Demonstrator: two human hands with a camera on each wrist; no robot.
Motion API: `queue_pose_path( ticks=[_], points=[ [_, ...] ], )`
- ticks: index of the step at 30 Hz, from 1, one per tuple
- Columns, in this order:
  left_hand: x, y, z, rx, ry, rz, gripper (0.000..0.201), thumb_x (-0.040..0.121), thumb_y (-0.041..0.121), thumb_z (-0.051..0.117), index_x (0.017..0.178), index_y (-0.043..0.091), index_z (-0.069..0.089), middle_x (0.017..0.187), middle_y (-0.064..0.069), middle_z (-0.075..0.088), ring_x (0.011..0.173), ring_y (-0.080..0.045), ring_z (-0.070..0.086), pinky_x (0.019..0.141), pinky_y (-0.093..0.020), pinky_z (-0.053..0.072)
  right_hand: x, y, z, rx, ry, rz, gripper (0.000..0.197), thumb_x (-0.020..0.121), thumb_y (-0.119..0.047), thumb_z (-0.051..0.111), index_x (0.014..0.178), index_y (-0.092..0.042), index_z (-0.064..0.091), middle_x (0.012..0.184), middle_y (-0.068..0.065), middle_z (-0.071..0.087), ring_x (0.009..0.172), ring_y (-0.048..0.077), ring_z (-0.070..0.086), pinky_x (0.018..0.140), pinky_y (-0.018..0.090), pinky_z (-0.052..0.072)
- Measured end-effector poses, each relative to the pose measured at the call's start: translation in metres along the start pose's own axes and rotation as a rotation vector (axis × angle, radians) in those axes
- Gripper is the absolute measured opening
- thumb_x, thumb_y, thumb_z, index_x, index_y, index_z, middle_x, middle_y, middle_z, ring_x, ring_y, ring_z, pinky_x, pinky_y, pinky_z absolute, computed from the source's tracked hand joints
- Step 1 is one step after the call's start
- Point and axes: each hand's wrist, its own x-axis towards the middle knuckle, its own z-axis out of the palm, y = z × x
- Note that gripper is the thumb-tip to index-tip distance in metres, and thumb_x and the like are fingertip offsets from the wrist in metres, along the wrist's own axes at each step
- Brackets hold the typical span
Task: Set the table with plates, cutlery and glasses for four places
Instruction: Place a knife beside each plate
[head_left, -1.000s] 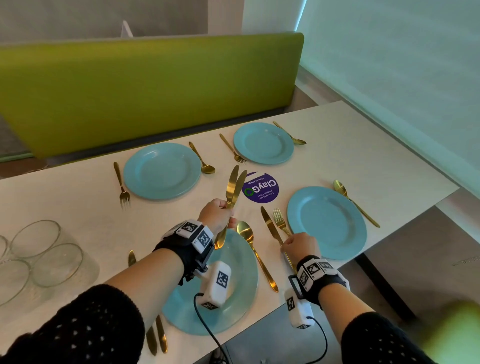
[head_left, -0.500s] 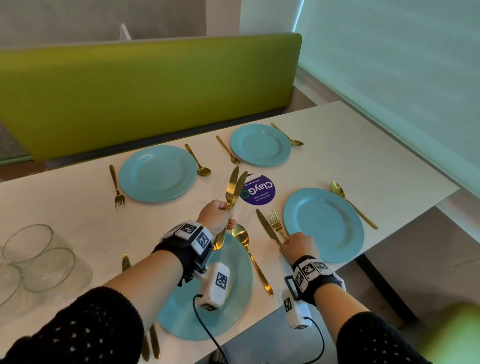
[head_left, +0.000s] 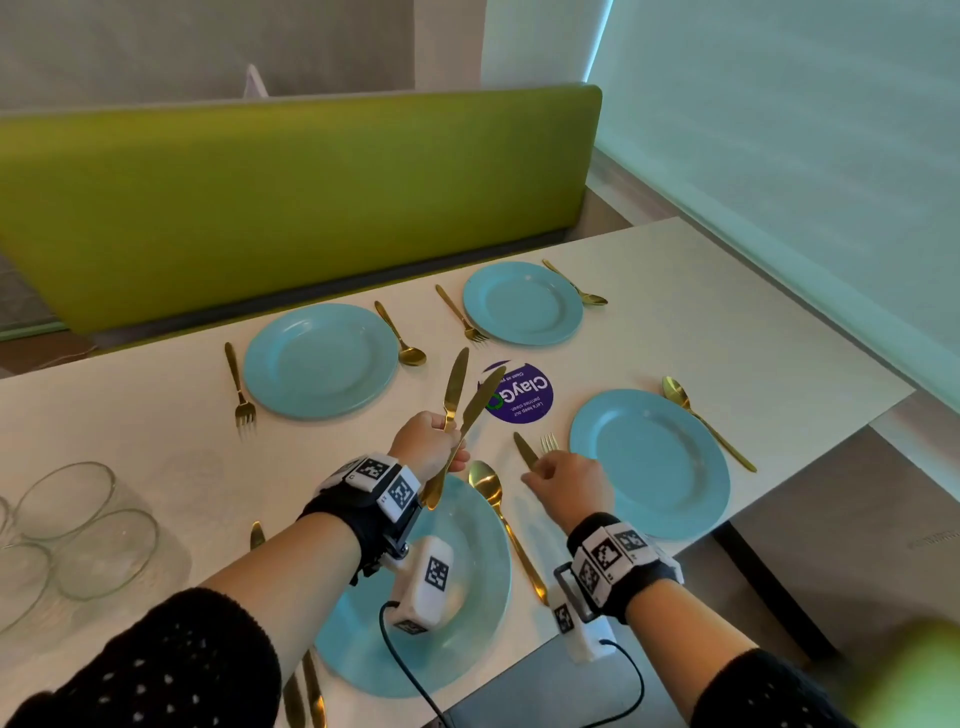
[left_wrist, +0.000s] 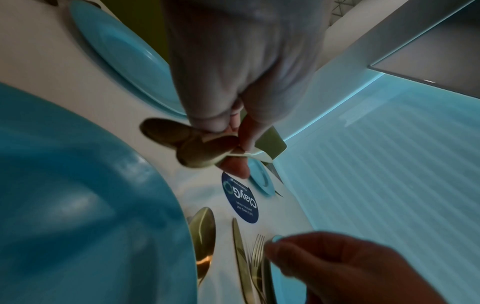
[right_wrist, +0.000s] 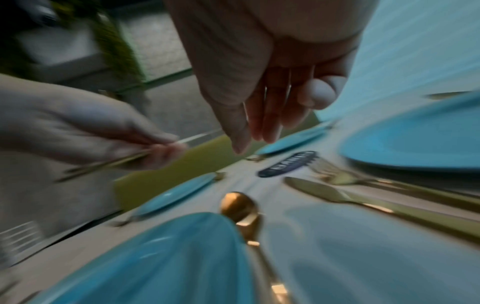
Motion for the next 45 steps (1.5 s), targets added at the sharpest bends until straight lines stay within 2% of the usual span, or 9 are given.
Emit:
queue_pose_path(
  ticks=[6, 10, 14, 19, 25, 31, 40, 42, 45],
  points=[
    [-0.001, 0.001, -0.022, 0.001, -0.089, -0.018, 0.012, 0.092, -0.003, 0.042, 0.098, 0.007, 0.047, 0.078, -0.012, 0.059, 0.065, -0.021, 0.059, 0.073, -0.034, 0.055, -0.021, -0.063, 0.010, 0.012, 0.047, -0.374, 0.026, 0.090, -0.024, 0.056, 0.113, -0.019, 0.068, 0.112, 0.002, 0.066, 0.101, 0.019, 0.061, 0.085, 0.026, 0.045],
    [-0.004, 0.005, -0.040, 0.051, -0.186, -0.032, 0.014, 0.088, -0.004, 0.047, 0.098, 0.005, 0.050, 0.088, -0.017, 0.061, 0.072, -0.025, 0.064, 0.056, -0.026, 0.056, -0.024, -0.086, 0.022, 0.055, 0.078, -0.583, 0.020, 0.079, -0.001, 0.059, 0.089, -0.005, 0.076, 0.090, 0.015, 0.067, 0.084, 0.034, 0.064, 0.069, 0.036, 0.052],
    [-0.009, 0.007, -0.061, 0.064, -0.238, -0.032, 0.014, 0.090, -0.005, 0.044, 0.084, 0.006, 0.049, 0.080, -0.015, 0.057, 0.065, -0.018, 0.062, 0.047, -0.020, 0.053, -0.018, -0.096, 0.037, -0.034, 0.113, -0.661, 0.013, 0.068, -0.006, 0.065, 0.073, -0.009, 0.076, 0.071, 0.009, 0.067, 0.064, 0.030, 0.065, 0.052, 0.037, 0.055],
    [-0.011, 0.006, -0.080, 0.030, -0.308, -0.060, 0.040, 0.088, -0.010, 0.040, 0.129, -0.006, 0.043, 0.095, -0.021, 0.057, 0.069, -0.022, 0.062, 0.043, -0.023, 0.054, -0.016, -0.103, 0.047, -0.026, 0.163, -0.774, 0.010, 0.062, -0.013, 0.072, 0.071, -0.016, 0.073, 0.064, 0.003, 0.067, 0.057, 0.025, 0.065, 0.046, 0.034, 0.055],
    [-0.002, 0.020, -0.090, 0.012, -0.295, -0.035, 0.041, 0.094, -0.001, 0.042, 0.135, 0.004, 0.036, 0.093, -0.012, 0.058, 0.070, -0.016, 0.059, 0.059, -0.027, 0.056, -0.002, -0.114, 0.031, -0.157, 0.235, -0.872, 0.009, 0.064, -0.017, 0.067, 0.068, -0.021, 0.075, 0.057, -0.002, 0.063, 0.050, 0.019, 0.062, 0.040, 0.020, 0.046],
    [0.038, 0.041, -0.111, 0.029, -0.004, 0.087, 0.024, 0.096, 0.007, 0.043, 0.117, 0.005, 0.053, 0.102, -0.004, 0.062, 0.065, -0.012, 0.059, 0.057, -0.022, 0.049, 0.055, -0.123, 0.001, -0.377, 0.039, -0.567, 0.025, 0.095, -0.023, 0.049, 0.106, -0.015, 0.069, 0.105, 0.004, 0.066, 0.100, 0.026, 0.061, 0.075, 0.031, 0.046],
    [0.091, 0.062, -0.145, 0.033, 0.167, 0.059, 0.016, 0.096, 0.012, 0.038, 0.107, 0.012, 0.049, 0.098, -0.001, 0.065, 0.062, -0.012, 0.055, 0.053, -0.022, 0.040, 0.205, -0.159, -0.005, -0.331, 0.017, -0.229, 0.025, 0.090, -0.024, 0.055, 0.105, -0.012, 0.070, 0.103, 0.011, 0.069, 0.097, 0.029, 0.064, 0.082, 0.034, 0.053],
    [0.101, 0.063, -0.148, 0.027, 0.174, 0.051, 0.016, 0.096, 0.012, 0.038, 0.109, 0.012, 0.049, 0.096, 0.000, 0.065, 0.061, -0.013, 0.055, 0.052, -0.022, 0.038, 0.229, -0.168, 0.004, -0.414, -0.018, -0.216, 0.028, 0.091, -0.025, 0.053, 0.105, -0.008, 0.069, 0.104, 0.011, 0.069, 0.098, 0.027, 0.065, 0.076, 0.030, 0.051],
    [0.114, 0.064, -0.154, 0.033, 0.199, 0.031, 0.015, 0.096, 0.012, 0.039, 0.107, 0.013, 0.048, 0.093, 0.002, 0.064, 0.062, -0.012, 0.055, 0.052, -0.022, 0.037, 0.256, -0.178, 0.022, -0.456, -0.053, -0.139, 0.025, 0.090, -0.025, 0.057, 0.099, -0.004, 0.066, 0.079, 0.007, 0.063, 0.077, 0.025, 0.059, 0.047, 0.022, 0.038]
  ],
)
